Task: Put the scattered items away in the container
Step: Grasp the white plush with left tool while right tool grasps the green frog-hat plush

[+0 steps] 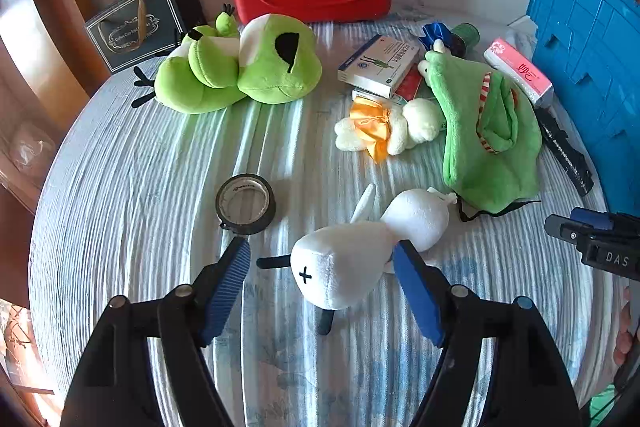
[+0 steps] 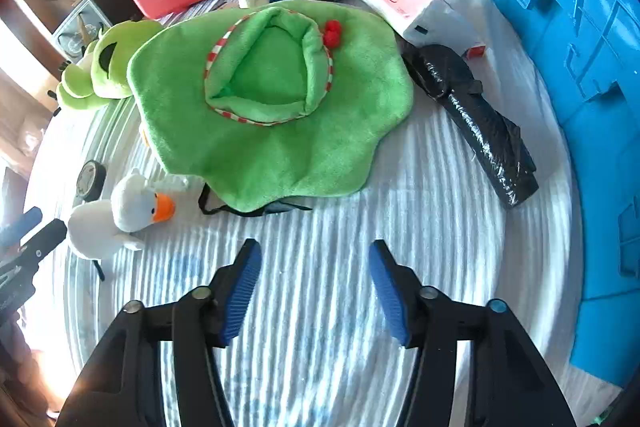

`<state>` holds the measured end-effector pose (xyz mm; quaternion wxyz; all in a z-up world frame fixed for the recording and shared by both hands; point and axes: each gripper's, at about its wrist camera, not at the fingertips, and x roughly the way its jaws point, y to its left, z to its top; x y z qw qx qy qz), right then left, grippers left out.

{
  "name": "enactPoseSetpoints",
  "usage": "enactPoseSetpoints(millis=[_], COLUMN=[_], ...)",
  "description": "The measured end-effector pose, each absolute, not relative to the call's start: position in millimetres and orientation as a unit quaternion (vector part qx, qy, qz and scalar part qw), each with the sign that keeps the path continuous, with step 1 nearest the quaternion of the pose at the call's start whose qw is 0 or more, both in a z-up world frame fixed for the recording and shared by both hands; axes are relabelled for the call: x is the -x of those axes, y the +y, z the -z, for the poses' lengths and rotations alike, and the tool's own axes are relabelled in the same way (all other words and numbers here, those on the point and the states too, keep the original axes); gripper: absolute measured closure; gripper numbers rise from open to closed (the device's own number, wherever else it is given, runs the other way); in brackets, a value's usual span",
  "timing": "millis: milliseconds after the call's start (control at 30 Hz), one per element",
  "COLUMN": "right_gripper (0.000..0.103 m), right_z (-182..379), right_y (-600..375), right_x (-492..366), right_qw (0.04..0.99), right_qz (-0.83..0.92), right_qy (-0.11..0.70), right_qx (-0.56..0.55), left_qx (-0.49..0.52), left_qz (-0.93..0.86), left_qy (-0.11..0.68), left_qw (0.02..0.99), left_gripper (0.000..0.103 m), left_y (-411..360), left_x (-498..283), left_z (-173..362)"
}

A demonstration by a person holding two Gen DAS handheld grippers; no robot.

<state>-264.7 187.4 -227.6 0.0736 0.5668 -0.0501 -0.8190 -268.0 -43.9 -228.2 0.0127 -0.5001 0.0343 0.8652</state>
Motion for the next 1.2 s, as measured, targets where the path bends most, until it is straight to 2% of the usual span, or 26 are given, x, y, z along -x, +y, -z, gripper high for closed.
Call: enactPoseSetpoints(millis=[67,367,600,867,933,1000,1033,1200], right_gripper=[0.033,0.035,0.037,0.037,0.031,0.006,0.0,0.0], right_z=[223.1,243.7,266.1,233.0,221.3,213.7,210.5,214.7], right_y=[183.9,137.5,81.4,73.1,85.8,101.4,109.8,127.1], right_x=[261.3,245.7,271.9,317.7,314.4,309.8,308.1,318.3], right_qw=[0.084,0.137,0.173,0.17,0.157,0.137,0.124,0.103], right_qz=[0.82,0.792,0.782,0.822,0.829,0.835,0.839,0.839], right_qy=[-0.045,-0.001,0.019,-0.014,-0.013,-0.013,-0.014,-0.028], right_qx=[-0.564,-0.595,-0.598,-0.544,-0.537,-0.532,-0.53,-0.534], left_qx=[0.504,0.522,0.543,0.548,0.562,0.576,0.581,0.58], left_qz=[-0.863,-0.852,-0.837,-0.833,-0.823,-0.812,-0.808,-0.809], left_qy=[0.035,0.021,-0.012,0.02,0.026,0.031,0.034,0.046], left_qw=[0.012,0.025,0.06,0.074,0.081,0.086,0.089,0.082], left_gripper=[0.029,0.029,0.029,0.029,0.029,0.029,0.029,0.03], left_y=[-48.5,-58.4,-67.0,-59.1,-50.8,-41.3,-36.9,-24.0], left_x=[269.4,308.1,294.4,303.6,315.3,325.1,328.8,336.3], left_z=[232.3,268.3,276.5,271.6,282.2,295.2,301.2,313.4])
